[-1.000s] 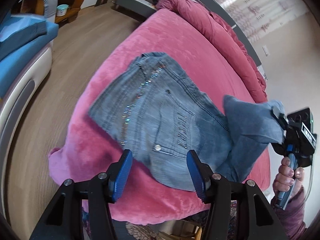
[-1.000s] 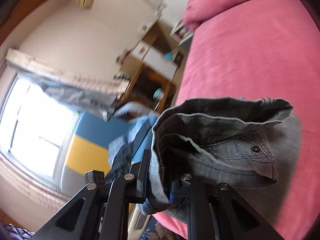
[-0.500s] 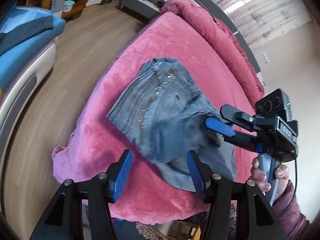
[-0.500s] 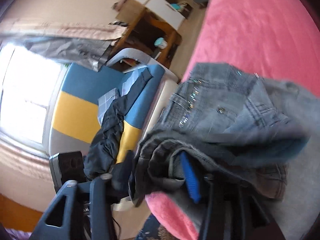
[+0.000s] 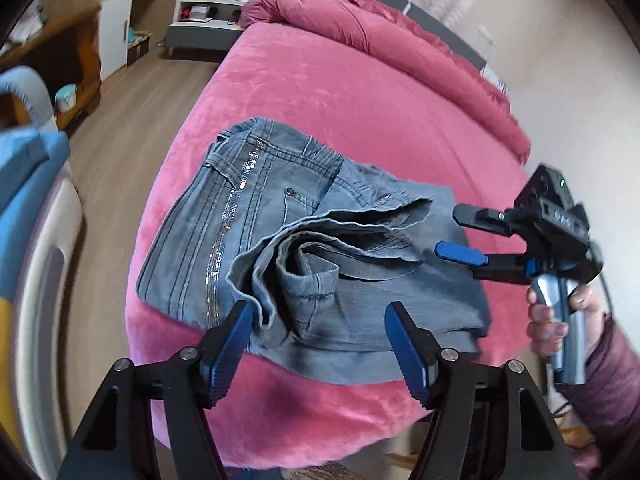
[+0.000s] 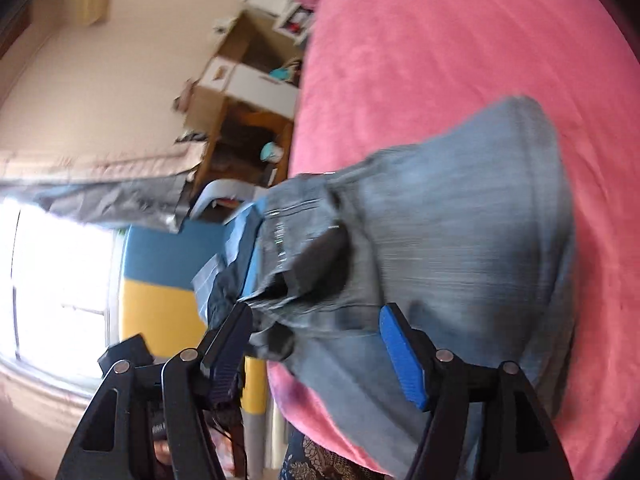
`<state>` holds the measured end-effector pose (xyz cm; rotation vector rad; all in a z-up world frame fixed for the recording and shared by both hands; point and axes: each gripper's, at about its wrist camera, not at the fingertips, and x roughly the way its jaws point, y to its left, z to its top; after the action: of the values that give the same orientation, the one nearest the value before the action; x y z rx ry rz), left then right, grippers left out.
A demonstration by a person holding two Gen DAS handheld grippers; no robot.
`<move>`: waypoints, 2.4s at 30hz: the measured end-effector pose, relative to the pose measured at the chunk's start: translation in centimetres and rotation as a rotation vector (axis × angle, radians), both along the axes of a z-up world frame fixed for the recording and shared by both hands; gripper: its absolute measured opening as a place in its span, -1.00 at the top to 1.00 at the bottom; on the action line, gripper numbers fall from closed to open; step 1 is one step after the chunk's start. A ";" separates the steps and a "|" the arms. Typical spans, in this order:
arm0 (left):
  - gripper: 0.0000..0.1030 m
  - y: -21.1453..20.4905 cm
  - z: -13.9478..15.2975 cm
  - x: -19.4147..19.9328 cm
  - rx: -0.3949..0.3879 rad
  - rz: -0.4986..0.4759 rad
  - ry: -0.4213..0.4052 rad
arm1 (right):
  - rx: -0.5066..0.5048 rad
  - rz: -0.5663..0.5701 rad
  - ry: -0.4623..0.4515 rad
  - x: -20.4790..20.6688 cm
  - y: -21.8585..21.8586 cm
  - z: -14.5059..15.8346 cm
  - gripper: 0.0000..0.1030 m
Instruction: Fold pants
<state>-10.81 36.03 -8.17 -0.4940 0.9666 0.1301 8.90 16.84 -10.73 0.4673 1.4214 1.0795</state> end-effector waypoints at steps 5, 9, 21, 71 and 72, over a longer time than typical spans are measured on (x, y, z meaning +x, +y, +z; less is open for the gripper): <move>-0.36 -1.1 -1.5 1.5 0.237 -0.004 0.097 | -0.020 0.041 0.061 0.4 2.2 -2.4 -0.32; -0.35 -0.7 -2.2 1.1 0.294 0.047 0.114 | 0.047 0.073 0.163 0.4 4.8 -3.5 -0.33; -0.36 0.9 -3.2 0.4 0.268 0.060 0.115 | 0.091 0.231 0.136 0.9 16.4 -1.5 -0.44; 0.78 3.2 -2.6 2.7 -0.020 0.069 0.097 | -0.397 0.157 -0.469 -8.2 -10.0 -0.4 0.12; 0.79 3.3 -2.3 2.4 -0.034 0.074 0.087 | -0.395 0.164 -0.470 -8.4 -9.4 -0.7 0.12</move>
<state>-8.39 39.29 -10.46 -0.5593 1.0370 0.2036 0.47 7.45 -11.48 -0.1834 1.2193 0.9274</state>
